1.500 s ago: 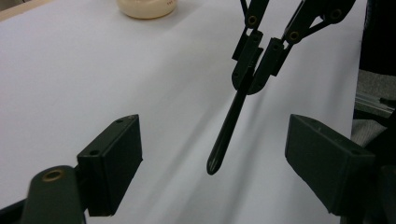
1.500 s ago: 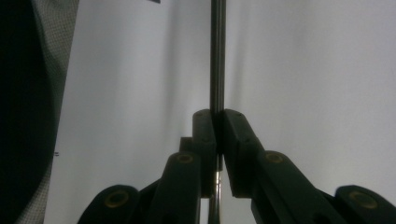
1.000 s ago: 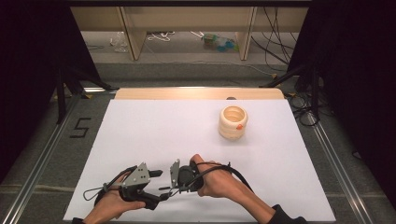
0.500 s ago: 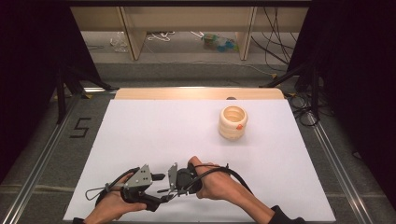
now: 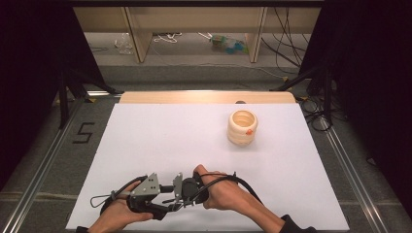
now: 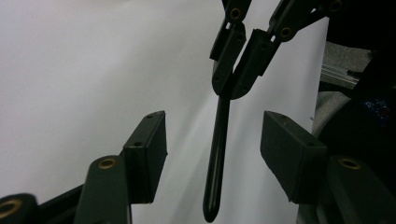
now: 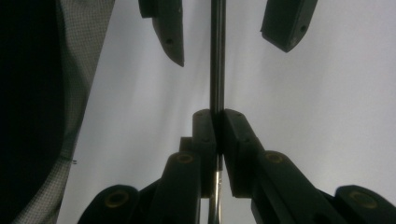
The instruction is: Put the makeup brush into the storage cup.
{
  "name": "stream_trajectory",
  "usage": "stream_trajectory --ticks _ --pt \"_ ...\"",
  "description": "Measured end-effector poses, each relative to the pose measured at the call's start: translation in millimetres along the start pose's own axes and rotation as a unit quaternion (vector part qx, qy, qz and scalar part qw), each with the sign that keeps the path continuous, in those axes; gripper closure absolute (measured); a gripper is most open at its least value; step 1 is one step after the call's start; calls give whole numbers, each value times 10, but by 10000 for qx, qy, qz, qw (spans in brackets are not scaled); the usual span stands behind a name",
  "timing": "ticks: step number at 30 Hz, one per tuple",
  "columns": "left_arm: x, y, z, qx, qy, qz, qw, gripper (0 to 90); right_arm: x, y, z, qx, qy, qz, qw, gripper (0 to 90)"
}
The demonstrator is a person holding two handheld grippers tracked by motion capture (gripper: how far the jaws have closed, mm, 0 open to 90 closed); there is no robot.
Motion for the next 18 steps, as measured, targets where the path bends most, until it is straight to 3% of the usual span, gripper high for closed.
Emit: stream_trajectory --ticks 2,5,12,18 --pt "4 -1 -1 -22 2 -26 10000 446 2 15 18 135 -53 13 9999 840" --pt "6 -7 -4 -48 11 -51 10000 477 9 -11 3 -5 -67 -45 10000 840" --pt "42 13 -4 -47 -9 -199 9998 529 -22 -6 28 57 -68 24 10000 840" --pt "21 9 -36 -168 -19 -151 9997 565 -12 -17 23 7 -150 -31 9999 841"
Point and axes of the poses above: each handheld gripper's, and its own axes: y roughly forward along the jaws, z roughly out of its top, x roughly to its right, the point moved 10 cm from there along y, roughly forward along the jaws, and after that the axes turned 8 degrees about -z, right-handed, at the moved point
